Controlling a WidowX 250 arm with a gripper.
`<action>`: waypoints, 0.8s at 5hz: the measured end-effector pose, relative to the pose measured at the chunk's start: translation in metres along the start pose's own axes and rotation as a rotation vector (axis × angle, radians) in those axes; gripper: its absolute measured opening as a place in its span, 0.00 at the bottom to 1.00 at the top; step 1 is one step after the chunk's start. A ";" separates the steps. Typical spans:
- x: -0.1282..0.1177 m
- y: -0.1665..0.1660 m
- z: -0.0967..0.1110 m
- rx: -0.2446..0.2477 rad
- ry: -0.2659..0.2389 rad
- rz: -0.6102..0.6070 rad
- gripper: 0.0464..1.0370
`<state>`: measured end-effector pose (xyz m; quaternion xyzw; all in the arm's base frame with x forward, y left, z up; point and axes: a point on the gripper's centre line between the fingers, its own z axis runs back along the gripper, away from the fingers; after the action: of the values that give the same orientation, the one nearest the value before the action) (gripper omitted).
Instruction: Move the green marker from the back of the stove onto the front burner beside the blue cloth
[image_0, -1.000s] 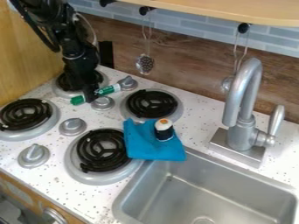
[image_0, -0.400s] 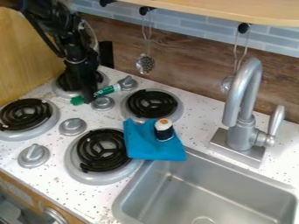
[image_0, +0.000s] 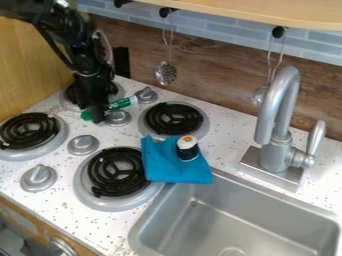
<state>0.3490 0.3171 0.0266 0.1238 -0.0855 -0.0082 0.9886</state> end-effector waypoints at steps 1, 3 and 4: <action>-0.002 0.007 -0.003 -0.040 0.020 -0.006 0.62; -0.005 0.005 -0.005 -0.047 0.032 -0.010 0.31; -0.006 0.001 -0.006 -0.052 0.024 -0.004 0.31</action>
<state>0.3436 0.3200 0.0206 0.0982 -0.0731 -0.0111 0.9924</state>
